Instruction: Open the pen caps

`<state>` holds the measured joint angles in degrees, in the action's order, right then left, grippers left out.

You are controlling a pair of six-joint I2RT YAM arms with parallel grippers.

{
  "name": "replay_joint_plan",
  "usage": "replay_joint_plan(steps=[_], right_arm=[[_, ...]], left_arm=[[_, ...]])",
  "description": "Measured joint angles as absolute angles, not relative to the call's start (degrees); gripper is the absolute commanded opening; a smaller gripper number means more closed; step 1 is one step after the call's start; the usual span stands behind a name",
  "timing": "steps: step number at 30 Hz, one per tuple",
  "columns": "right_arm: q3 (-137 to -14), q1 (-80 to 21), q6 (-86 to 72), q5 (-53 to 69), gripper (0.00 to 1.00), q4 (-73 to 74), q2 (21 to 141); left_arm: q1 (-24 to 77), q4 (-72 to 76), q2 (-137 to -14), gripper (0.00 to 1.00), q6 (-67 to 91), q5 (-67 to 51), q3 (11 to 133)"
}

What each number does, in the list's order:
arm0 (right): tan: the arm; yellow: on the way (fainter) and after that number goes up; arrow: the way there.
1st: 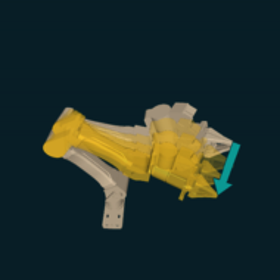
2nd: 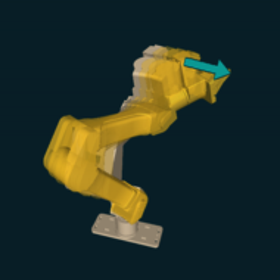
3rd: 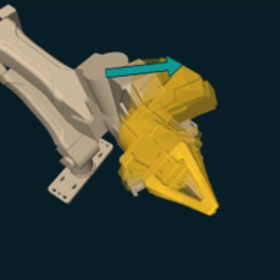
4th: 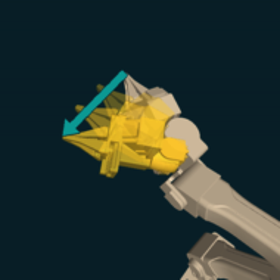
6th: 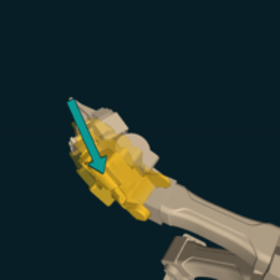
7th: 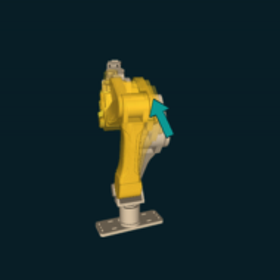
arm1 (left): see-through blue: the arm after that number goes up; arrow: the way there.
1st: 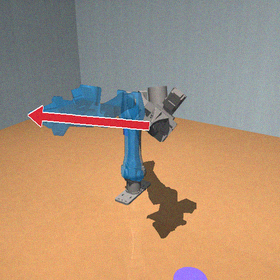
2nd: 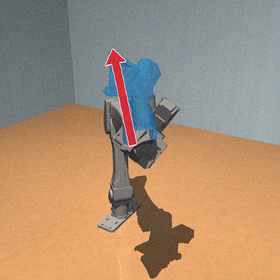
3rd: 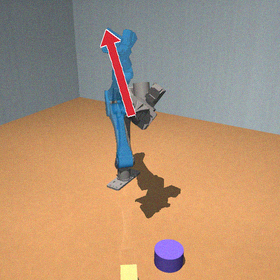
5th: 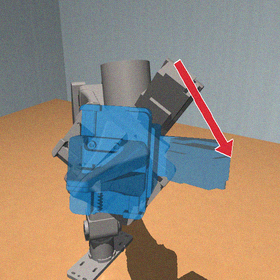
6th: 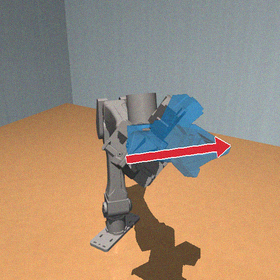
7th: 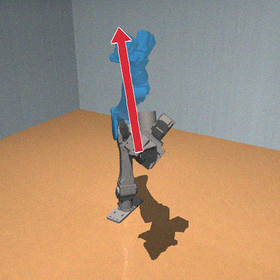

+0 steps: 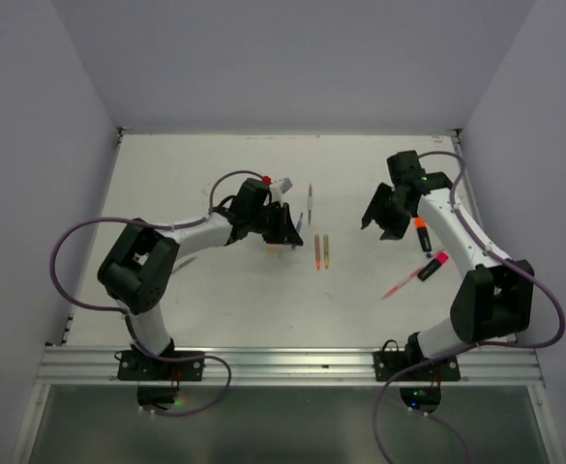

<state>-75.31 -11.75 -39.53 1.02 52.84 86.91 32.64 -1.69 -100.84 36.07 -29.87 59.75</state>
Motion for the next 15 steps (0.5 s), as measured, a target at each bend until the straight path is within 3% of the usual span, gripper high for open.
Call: replay_joint_plan(steps=[6,15], right_arm=[[-68.45,-8.82,-41.69,0.99,0.57,55.92,85.78],[-67.83,-5.63,-42.06,0.97,0.58,56.64,80.64]], left_arm=[[37.15,-0.6,-107.18,0.0,37.45,-26.76,64.6],[39.99,2.55,-113.54,0.0,41.82,-27.66,63.31]])
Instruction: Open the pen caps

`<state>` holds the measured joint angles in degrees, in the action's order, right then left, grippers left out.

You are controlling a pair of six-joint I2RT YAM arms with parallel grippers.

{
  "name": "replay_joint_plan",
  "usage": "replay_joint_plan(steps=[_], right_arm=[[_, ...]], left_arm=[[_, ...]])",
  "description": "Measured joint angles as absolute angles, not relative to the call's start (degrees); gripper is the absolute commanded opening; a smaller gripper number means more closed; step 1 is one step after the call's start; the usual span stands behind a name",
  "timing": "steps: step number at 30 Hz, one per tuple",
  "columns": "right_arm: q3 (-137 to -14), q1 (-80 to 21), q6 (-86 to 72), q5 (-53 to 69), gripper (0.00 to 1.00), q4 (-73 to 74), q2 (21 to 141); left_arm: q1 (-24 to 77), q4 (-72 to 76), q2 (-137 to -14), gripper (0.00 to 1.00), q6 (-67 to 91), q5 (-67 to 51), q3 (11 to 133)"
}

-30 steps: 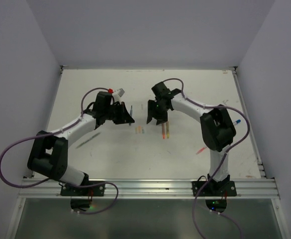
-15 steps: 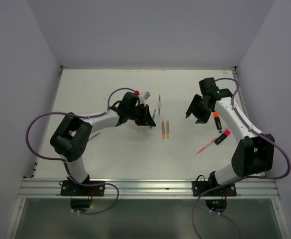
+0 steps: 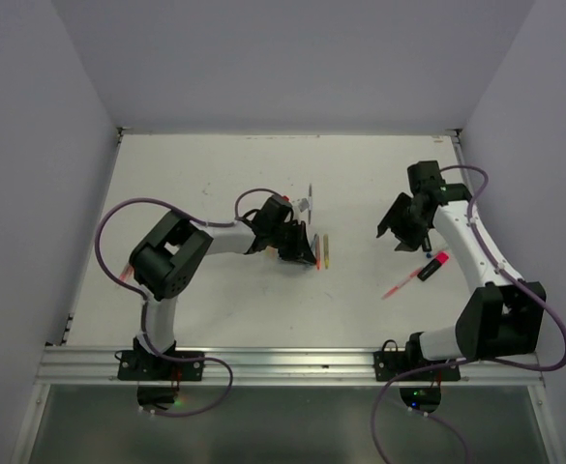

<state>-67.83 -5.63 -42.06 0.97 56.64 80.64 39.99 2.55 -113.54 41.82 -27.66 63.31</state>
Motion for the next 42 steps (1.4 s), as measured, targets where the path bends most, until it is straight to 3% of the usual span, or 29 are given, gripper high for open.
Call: replay_joint_plan(steps=[3,7,11,14,25,35,42], right_arm=[[-66.83,-4.78,-42.0,0.97,0.58,56.66,79.88],[-65.25,-3.95,-41.87,0.95,0.58,57.01,79.26],[-64.97,-3.03,-41.41,0.95,0.58,57.36,79.11],[-64.97,-2.42,-41.12,0.95,0.58,57.41,79.11],[-65.01,-0.82,-39.4,0.71,0.57,58.33,80.2],[-60.64,2.5,-42.41,-3.25,0.5,61.84,80.77],[-57.39,4.25,-43.05,-3.9,0.42,59.02,88.58]], left_arm=[[39.99,3.6,-113.56,0.02,42.72,-27.64,62.89],[39.99,4.51,-113.58,0.13,43.59,-27.62,62.46],[39.99,4.95,-113.73,0.36,45.04,-27.55,62.22],[39.99,5.93,-113.73,0.44,46.54,-27.92,62.22],[39.81,6.92,-113.67,0.48,48.86,-28.18,61.95],[38.83,1.67,-110.24,0.49,44.01,-25.36,61.87],[38.06,-1.17,-104.44,0.51,39.75,-25.69,62.02]])
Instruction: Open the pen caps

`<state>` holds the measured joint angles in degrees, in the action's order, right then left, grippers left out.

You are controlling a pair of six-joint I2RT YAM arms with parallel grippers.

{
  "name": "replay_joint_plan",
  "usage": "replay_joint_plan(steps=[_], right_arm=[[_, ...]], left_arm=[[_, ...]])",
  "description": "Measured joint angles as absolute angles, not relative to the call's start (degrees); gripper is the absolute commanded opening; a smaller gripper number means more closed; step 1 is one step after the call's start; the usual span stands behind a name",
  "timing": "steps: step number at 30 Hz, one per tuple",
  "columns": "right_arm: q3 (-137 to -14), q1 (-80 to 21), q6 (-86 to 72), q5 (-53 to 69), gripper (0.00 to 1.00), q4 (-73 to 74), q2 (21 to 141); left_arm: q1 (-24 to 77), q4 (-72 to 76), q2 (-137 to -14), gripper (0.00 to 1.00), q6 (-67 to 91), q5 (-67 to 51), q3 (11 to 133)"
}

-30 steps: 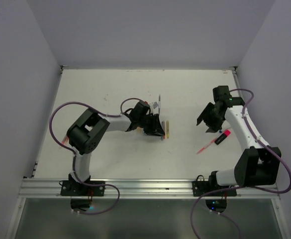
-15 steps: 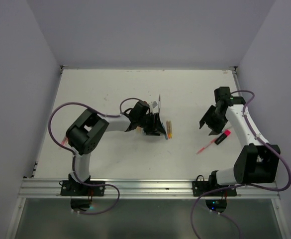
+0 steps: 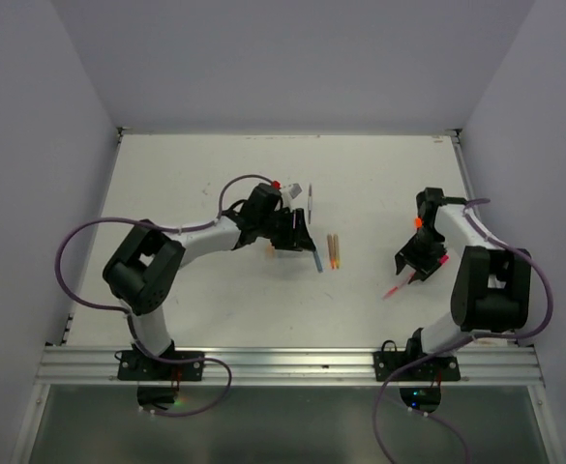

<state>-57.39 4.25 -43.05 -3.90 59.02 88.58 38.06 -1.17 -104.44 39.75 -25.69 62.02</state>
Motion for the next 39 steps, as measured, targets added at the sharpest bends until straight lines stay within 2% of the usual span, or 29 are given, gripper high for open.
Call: replay_joint_plan(steps=[13,18,22,23,26,34,39], right_arm=[[-54.96,4.25,-42.83,-6.57,0.38,51.83,94.37],[-54.24,4.25,-42.59,-6.31,0.31,50.74,95.85],[-54.02,4.25,-42.37,-5.82,0.18,50.0,95.9],[-53.98,4.25,-42.39,-5.69,0.11,49.82,95.88],[-53.43,4.25,-42.33,-5.41,0.0,49.43,95.35],[-51.72,2.09,-42.5,-5.45,0.0,48.56,92.77],[-57.45,-6.72,-42.61,-4.67,0.0,53.28,90.54]], left_arm=[[35.66,-3.97,-99.09,0.52,35.29,-28.14,62.35],[34.79,-4.47,-99.09,0.52,34.81,-28.27,62.33],[34.35,-4.73,-99.09,0.52,34.76,-28.36,62.11],[34.24,-4.89,-99.09,0.52,34.76,-28.36,62.08],[33.87,-5.39,-99.09,0.52,34.65,-28.38,61.98],[32.97,-6.44,-98.87,0.5,33.01,-28.56,62.0],[32.16,-8.16,-98.76,0.52,30.15,-30.72,62.57]])
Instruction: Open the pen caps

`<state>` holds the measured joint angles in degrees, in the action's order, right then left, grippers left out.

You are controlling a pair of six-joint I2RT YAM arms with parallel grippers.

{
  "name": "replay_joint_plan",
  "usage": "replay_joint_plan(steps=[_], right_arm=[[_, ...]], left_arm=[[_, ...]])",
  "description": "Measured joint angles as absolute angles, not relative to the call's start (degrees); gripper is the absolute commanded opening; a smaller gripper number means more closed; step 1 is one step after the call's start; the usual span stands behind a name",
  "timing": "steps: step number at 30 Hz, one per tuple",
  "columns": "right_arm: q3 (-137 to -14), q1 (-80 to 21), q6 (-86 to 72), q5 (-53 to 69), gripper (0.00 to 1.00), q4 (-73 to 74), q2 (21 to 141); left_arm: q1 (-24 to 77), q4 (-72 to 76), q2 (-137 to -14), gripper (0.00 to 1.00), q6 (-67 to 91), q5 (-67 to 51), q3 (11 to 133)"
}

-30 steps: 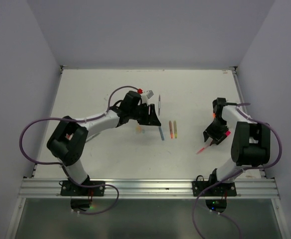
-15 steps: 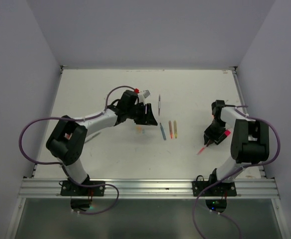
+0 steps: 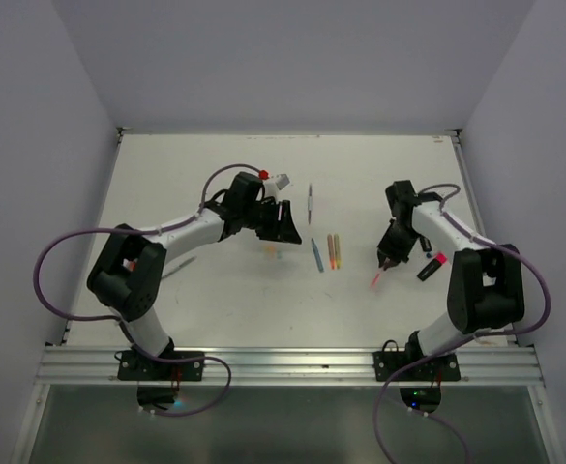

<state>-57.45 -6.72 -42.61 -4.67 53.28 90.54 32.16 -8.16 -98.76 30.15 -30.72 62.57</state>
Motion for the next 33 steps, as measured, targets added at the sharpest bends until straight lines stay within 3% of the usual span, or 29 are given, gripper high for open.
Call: replay_joint_plan(steps=[5,12,29,32,33], right_arm=[[-67.0,-14.61,-42.44,3.4,0.0,47.97,88.53],[-68.23,-19.57,-44.21,14.76,0.0,35.7,88.75],[-70.17,-21.28,-48.75,23.62,0.0,24.53,90.8],[-70.19,-21.32,-49.17,24.34,0.0,23.44,90.98],[-70.28,-21.32,-49.25,24.8,0.0,23.05,91.18]], left_arm=[[30.98,-4.67,-97.36,0.53,29.43,-37.8,61.93],[29.65,6.24,-96.73,0.54,34.02,-47.99,59.44],[30.94,8.86,-100.44,0.48,36.47,-51.03,59.35],[31.27,8.86,-101.06,0.29,36.77,-51.35,59.37],[31.27,8.97,-101.25,0.14,37.04,-51.7,59.4]])
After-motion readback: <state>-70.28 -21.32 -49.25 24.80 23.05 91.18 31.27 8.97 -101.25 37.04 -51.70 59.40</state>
